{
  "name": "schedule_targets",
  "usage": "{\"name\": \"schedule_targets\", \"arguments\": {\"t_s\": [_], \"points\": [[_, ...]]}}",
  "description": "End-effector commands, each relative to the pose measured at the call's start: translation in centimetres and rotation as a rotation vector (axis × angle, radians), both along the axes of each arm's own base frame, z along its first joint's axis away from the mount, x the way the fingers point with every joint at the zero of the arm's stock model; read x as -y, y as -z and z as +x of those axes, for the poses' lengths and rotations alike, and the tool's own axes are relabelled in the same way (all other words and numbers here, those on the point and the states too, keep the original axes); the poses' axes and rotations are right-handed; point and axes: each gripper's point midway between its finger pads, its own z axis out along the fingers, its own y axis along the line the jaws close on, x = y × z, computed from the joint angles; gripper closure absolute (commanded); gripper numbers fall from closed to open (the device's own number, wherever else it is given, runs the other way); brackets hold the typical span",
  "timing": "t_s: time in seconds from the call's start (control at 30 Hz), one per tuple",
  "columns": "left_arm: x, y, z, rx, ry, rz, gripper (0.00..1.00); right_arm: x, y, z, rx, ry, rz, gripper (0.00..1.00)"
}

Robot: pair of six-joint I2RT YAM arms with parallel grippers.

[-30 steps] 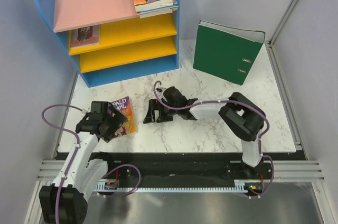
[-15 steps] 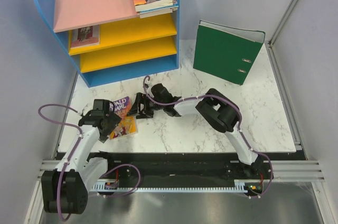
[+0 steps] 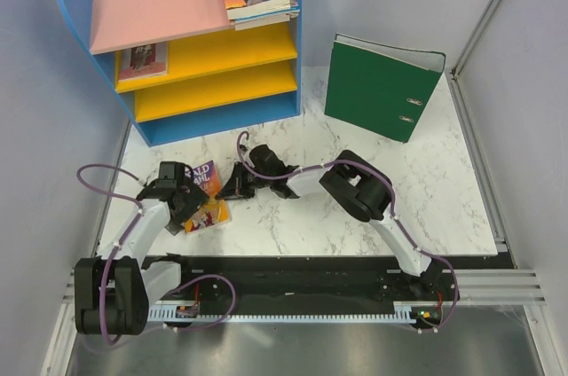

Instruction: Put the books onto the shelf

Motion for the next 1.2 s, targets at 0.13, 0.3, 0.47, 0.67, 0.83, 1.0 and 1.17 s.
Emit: {"name": "schedule_targets", "arguments": {"t_s": [0.13, 0.3, 0.47, 0.67, 0.83, 1.0, 1.17], "points": [[2.7, -5.0, 3.1, 0.248, 0.195, -0.078, 0.00, 3.3, -3.5, -0.7, 0.036, 0.003, 0.028, 1.00], [3.8, -9.2, 4.0, 0.475, 0.273, -0.094, 0.00, 7.3, -6.4, 0.6, 0.079, 0.040, 0.054, 1.00], [6.9, -10.5, 4.2, 0.644, 0.364, -0.241, 0.00, 11.0, -10.4, 1.8, 0.128, 0.086, 0.096, 1.00], [10.7, -9.4, 4.1, 0.742, 0.449, -0.475, 0.00, 13.4, -14.1, 3.1, 0.182, 0.091, 0.105, 1.00], [12.1, -11.3, 4.7, 0.881, 0.485, -0.572, 0.01, 13.4, -15.6, 3.1, 0.187, 0.082, 0.130, 1.00], [12.3, -13.5, 4.5, 0.967, 0.505, -0.590, 0.10, 13.5, -15.8, 3.3, 0.189, 0.094, 0.131, 1.00], [12.5, -14.3, 3.7, 0.983, 0.494, -0.623, 0.39, 13.4, -16.0, 3.8, 0.192, 0.112, 0.138, 1.00]]}}
